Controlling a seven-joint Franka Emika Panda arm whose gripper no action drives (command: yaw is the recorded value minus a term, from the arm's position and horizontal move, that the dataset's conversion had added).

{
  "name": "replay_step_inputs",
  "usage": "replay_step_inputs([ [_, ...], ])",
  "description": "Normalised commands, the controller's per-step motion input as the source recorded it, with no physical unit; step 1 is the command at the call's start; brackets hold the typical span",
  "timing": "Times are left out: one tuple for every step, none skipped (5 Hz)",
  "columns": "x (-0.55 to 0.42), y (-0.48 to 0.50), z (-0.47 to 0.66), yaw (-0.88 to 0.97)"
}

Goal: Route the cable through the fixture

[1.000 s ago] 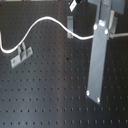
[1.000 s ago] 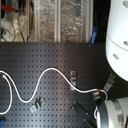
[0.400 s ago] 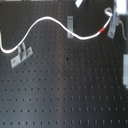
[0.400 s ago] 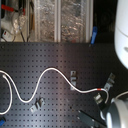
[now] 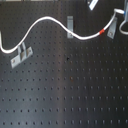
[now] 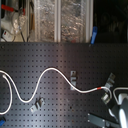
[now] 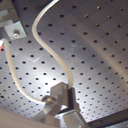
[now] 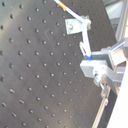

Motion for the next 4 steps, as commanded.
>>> replay_step_inputs([
  [0.263, -0.387, -0.06, -0.21],
  [0.053, -0.095, 0.0, 0.0],
  [0.044, -0.555, 0.01, -0.04],
  [0.044, -0.673, 0.0, -0.16],
])
